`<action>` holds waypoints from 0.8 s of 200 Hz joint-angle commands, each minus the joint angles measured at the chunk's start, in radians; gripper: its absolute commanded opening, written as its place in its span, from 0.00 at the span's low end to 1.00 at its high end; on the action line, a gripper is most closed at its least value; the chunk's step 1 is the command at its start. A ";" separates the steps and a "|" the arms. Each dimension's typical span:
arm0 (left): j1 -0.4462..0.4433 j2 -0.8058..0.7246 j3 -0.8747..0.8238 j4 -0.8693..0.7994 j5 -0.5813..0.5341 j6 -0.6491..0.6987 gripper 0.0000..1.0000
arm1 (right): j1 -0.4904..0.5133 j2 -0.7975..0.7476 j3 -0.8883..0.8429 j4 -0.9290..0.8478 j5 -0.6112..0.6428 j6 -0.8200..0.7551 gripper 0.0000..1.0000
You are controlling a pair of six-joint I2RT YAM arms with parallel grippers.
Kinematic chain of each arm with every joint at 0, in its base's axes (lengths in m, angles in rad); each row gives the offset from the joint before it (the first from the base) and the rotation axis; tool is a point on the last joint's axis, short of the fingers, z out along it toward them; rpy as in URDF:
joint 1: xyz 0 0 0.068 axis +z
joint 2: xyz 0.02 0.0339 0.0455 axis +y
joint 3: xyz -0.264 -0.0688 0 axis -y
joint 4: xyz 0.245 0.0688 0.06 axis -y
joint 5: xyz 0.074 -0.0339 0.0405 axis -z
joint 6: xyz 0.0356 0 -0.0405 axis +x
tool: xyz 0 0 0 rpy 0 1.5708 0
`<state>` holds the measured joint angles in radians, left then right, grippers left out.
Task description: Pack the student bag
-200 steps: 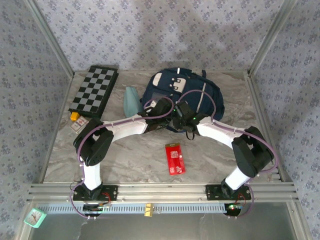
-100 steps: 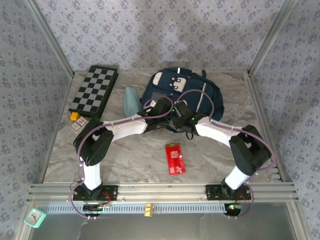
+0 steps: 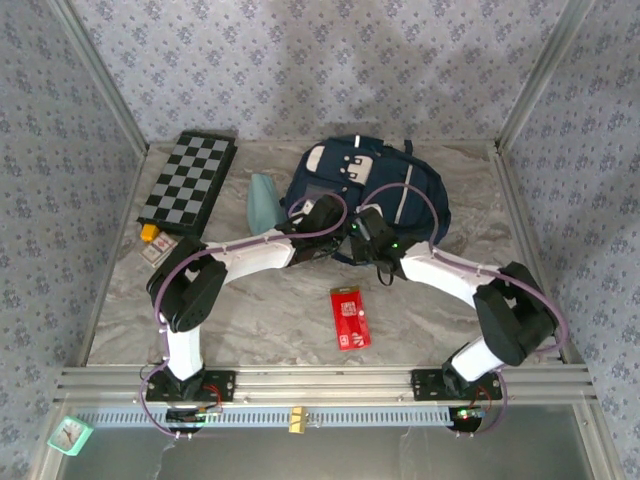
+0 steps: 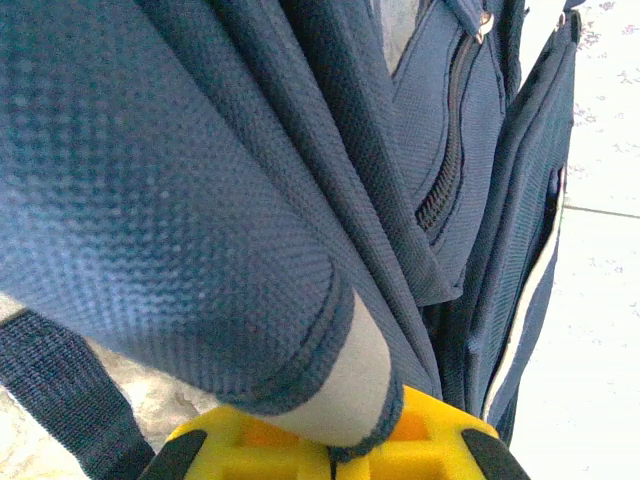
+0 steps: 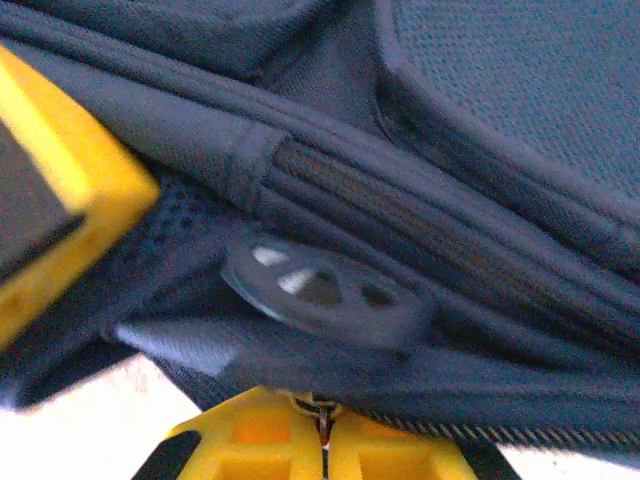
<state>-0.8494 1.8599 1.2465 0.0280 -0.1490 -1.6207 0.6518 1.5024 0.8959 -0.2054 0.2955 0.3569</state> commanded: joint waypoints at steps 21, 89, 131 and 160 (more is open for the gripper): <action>0.030 -0.073 -0.016 0.040 0.016 0.036 0.00 | -0.033 -0.138 -0.070 -0.146 0.019 0.057 0.00; 0.129 -0.063 -0.019 0.010 0.061 0.152 0.00 | -0.238 -0.428 -0.201 -0.373 -0.107 0.111 0.00; 0.203 -0.002 0.072 -0.028 0.106 0.315 0.00 | -0.284 -0.514 -0.197 -0.478 -0.163 0.059 0.00; 0.250 0.085 0.212 -0.094 0.089 0.478 0.00 | -0.162 -0.484 -0.158 -0.401 -0.347 0.098 0.00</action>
<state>-0.6632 1.8973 1.3334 -0.0776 0.0120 -1.3300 0.4091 1.0019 0.7078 -0.5446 0.0612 0.4297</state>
